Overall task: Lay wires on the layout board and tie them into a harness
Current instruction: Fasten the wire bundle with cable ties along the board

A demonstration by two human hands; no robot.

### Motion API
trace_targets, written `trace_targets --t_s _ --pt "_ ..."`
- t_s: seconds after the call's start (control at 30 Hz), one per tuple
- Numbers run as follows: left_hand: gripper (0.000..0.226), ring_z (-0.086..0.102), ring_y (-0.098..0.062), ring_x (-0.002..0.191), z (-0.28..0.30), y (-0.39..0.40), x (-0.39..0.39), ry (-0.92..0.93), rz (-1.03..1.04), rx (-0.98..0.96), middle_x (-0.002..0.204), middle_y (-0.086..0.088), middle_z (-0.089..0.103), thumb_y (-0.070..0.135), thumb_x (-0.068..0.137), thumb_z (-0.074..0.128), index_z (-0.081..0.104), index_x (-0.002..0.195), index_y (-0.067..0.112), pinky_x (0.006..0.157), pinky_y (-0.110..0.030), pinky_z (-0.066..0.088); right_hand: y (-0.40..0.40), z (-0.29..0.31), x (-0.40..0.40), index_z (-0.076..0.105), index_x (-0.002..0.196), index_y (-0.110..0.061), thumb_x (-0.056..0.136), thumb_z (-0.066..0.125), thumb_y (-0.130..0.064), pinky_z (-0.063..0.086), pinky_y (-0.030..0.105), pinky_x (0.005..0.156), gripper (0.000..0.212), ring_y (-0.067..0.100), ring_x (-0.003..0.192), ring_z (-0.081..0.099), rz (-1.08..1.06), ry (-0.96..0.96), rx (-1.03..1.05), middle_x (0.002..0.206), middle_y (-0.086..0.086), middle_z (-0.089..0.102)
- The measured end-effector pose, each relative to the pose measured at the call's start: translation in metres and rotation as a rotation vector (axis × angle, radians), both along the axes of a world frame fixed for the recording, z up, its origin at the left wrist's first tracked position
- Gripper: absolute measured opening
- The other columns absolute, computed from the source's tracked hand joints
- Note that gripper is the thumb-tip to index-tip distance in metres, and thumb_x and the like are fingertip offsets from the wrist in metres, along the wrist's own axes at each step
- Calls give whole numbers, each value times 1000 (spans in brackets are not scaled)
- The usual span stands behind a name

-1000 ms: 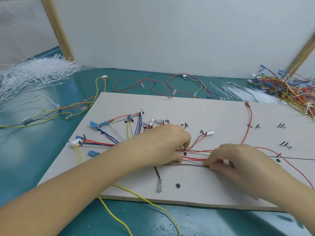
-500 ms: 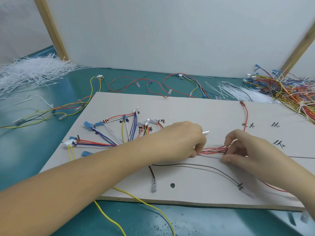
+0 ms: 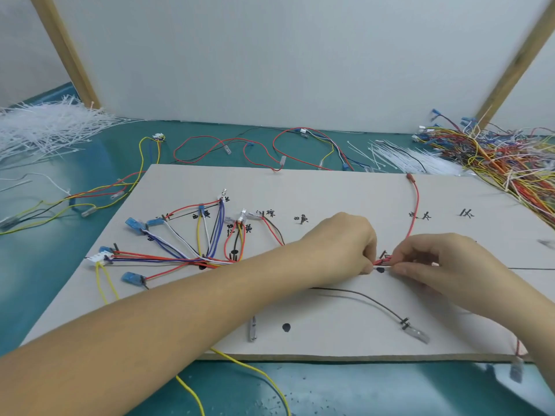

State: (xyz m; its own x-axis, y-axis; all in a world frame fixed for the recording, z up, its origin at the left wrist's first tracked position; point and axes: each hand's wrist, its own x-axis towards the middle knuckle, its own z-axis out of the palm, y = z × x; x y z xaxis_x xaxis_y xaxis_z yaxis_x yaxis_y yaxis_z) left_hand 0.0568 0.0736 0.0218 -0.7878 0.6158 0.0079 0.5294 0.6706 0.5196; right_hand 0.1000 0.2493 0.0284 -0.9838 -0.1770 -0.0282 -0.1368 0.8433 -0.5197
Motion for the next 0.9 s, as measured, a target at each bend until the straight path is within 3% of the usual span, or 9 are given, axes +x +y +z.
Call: trace_targets --t_s 0.2,0.37,0.5,0.63,0.77,0.9 --pt "8 52 -11 69 1 3 -3 -91 50 71 72 3 63 12 77 70 74 85 12 57 -13 36 -2 4 -6 63 62 -41 72 77 -7 41 12 66 38 3 66 57 55 184 23 69 -12 63" --pt "5 52 -9 64 3 6 -5 -105 59 45 59 10 54 14 75 73 73 80 14 60 -19 41 2 10 -19 64 66 -34 70 78 0 42 8 69 37 -1 76 59 125 191 -18 73 -10 66" --pt "7 57 -14 75 2 8 -4 -91 93 38 71 6 64 17 73 74 73 79 18 67 -23 43 -3 13 -34 66 67 -31 72 76 -1 44 9 67 32 -2 70 61 134 105 -40 66 -13 68" --pt "8 60 -13 83 -1 9 -2 -85 134 60 88 5 72 19 72 75 74 80 20 61 -21 40 -12 15 -44 70 68 -24 71 74 0 46 12 63 24 -1 63 60 229 29 67 64 -8 67" --pt "6 56 -12 77 -2 8 0 -59 159 83 86 7 71 19 72 74 74 78 20 53 -11 31 -10 9 -45 72 73 -21 73 71 1 40 8 63 22 -7 71 55 325 69 186 70 -15 61" --pt "3 60 -15 84 -3 9 3 -40 163 88 86 6 71 18 74 72 72 74 20 55 -19 35 2 1 -38 74 76 -13 72 73 7 41 11 64 20 3 64 56 393 180 202 77 -8 63"
